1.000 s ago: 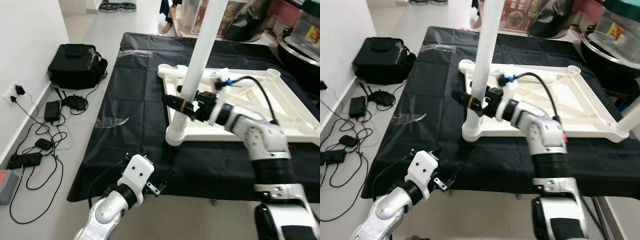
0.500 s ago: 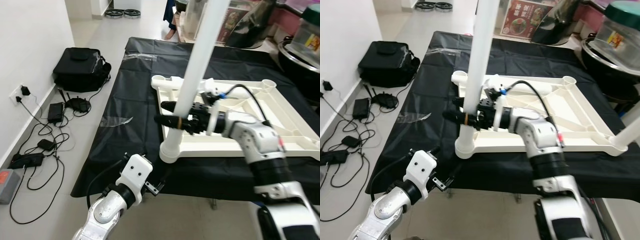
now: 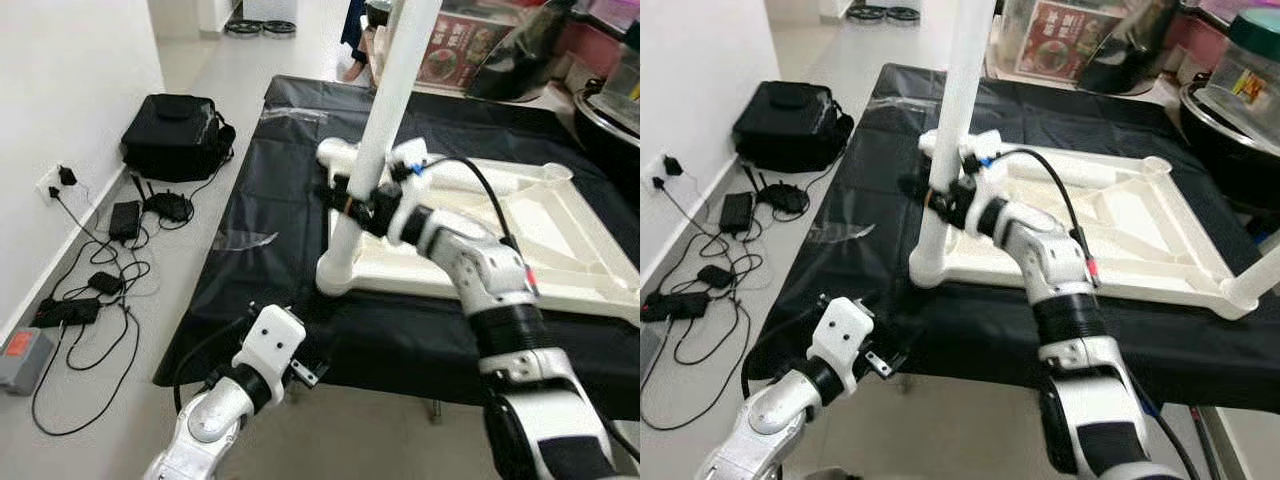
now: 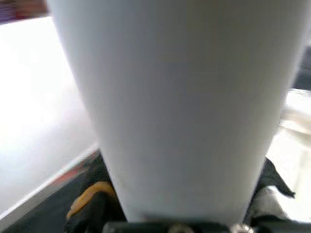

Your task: Building children table

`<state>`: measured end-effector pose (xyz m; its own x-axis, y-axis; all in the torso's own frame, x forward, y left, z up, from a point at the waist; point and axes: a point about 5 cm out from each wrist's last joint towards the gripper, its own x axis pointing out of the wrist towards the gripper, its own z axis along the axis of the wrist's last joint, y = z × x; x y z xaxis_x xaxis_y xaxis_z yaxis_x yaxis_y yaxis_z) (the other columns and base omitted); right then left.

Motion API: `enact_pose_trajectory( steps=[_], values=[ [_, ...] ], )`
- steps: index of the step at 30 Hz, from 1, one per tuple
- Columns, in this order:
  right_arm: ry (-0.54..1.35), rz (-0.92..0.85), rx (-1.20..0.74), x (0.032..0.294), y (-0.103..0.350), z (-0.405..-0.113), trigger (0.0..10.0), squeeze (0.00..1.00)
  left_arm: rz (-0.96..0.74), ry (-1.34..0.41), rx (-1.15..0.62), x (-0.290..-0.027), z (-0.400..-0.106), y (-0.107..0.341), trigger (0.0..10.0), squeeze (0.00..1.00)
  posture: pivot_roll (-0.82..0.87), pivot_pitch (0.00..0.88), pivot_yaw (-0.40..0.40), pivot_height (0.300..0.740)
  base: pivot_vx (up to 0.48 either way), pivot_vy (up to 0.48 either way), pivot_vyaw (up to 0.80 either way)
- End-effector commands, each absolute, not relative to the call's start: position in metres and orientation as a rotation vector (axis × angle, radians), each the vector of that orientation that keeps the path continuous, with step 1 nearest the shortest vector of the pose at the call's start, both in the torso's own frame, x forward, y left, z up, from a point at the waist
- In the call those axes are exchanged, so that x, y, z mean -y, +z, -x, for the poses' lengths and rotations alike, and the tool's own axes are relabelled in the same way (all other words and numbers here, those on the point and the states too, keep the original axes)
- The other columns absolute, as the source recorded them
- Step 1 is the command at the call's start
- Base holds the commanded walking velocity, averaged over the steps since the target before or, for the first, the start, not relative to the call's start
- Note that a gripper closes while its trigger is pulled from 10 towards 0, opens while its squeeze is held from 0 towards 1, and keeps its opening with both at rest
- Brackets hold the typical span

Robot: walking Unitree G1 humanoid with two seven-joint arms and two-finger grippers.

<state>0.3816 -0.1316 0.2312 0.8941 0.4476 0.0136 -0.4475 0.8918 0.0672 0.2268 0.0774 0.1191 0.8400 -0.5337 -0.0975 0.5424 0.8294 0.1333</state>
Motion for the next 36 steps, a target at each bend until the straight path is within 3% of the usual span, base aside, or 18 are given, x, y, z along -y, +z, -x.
enact_pose_trajectory(
  steps=[1,3,10,11,12,13,15,17,18,19,22,23,25,26,30,36],
  values=[
    [0.007,-0.04,-0.069,0.177,0.214,-0.384,0.0,0.0,-0.157,-0.57,-0.076,-0.078,-0.225,0.115,10.0,0.0,0.13,0.098,-0.092,0.74,0.0,0.0,0.0],
    [-0.276,-0.024,-0.079,0.183,0.205,-0.368,0.0,0.0,-0.156,-0.567,-0.072,-0.077,-0.225,0.116,10.0,0.0,0.13,0.1,-0.096,0.74,0.0,0.0,0.0],
    [-0.263,-0.08,-0.092,0.164,0.201,-0.357,0.0,0.0,-0.156,-0.564,-0.072,-0.077,-0.226,0.116,10.0,0.0,0.13,0.103,-0.092,0.74,0.0,0.0,0.0],
    [-0.131,-0.142,-0.088,0.148,0.203,-0.362,10.0,0.0,-0.155,-0.568,-0.073,-0.077,-0.226,0.116,10.0,0.0,0.12,0.103,-0.088,0.74,0.0,0.0,0.0],
    [0.035,-0.193,-0.076,0.131,0.207,-0.366,10.0,0.0,-0.154,-0.571,-0.075,-0.077,-0.226,0.116,10.0,0.0,0.12,0.1,-0.09,0.74,0.0,0.0,0.0],
    [0.035,-0.193,-0.076,0.131,0.207,-0.366,10.0,0.0,-0.154,-0.571,-0.075,-0.077,-0.226,0.116,10.0,0.0,0.12,0.1,-0.09,0.74,0.0,0.0,0.0],
    [0.299,-0.282,-0.057,0.109,0.215,-0.369,10.0,0.0,-0.151,-0.574,-0.076,-0.077,-0.226,0.116,10.0,0.0,0.12,0.103,-0.093,0.74,0.0,0.0,0.0],
    [0.361,-0.295,-0.06,0.105,0.217,-0.37,10.0,0.0,-0.152,-0.573,-0.077,-0.077,-0.226,0.116,10.0,0.0,0.12,0.105,-0.093,0.74,0.0,0.0,0.0],
    [0.453,-0.311,-0.051,0.101,0.221,-0.369,10.0,0.41,-0.152,-0.573,-0.077,-0.077,-0.226,0.116,10.0,0.0,0.12,0.105,-0.093,0.74,0.0,0.0,0.0],
    [0.508,-0.31,-0.039,0.102,0.225,-0.368,10.0,1.0,-0.151,-0.572,-0.077,-0.077,-0.226,0.116,10.0,0.0,0.12,0.108,-0.092,0.74,0.0,0.0,0.0],
    [0.587,-0.326,-0.03,0.104,0.23,-0.366,10.0,1.0,-0.149,-0.569,-0.078,-0.077,-0.226,0.116,10.0,0.0,0.12,0.105,-0.093,0.74,0.0,0.0,0.0],
    [0.737,-0.324,-0.013,0.108,0.236,-0.36,10.0,1.0,-0.147,-0.568,-0.079,-0.077,-0.226,0.116,10.0,0.0,0.12,0.104,-0.094,0.74,0.0,0.0,0.0],
    [0.737,-0.324,-0.013,0.108,0.236,-0.36,10.0,1.0,-0.147,-0.568,-0.079,-0.077,-0.226,0.116,10.0,0.0,0.12,0.104,-0.094,0.74,0.0,0.0,0.0],
    [0.831,-0.322,-0.006,0.111,0.24,-0.354,10.0,1.0,-0.146,-0.568,-0.079,-0.077,-0.226,0.116,10.0,0.0,0.12,0.108,-0.098,0.74,0.0,0.0,0.0],
    [1.133,-0.14,-0.016,0.128,0.241,-0.331,10.0,1.0,-0.147,-0.566,-0.078,-0.077,-0.227,0.116,10.0,0.0,0.12,0.107,-0.096,0.74,0.0,0.0,0.0],
    [1.244,-0.149,-0.014,0.139,0.246,-0.325,10.0,1.0,-0.146,-0.567,-0.079,-0.077,-0.227,0.116,10.0,0.0,0.13,0.11,-0.096,0.74,0.0,0.0,0.0]
  ],
)
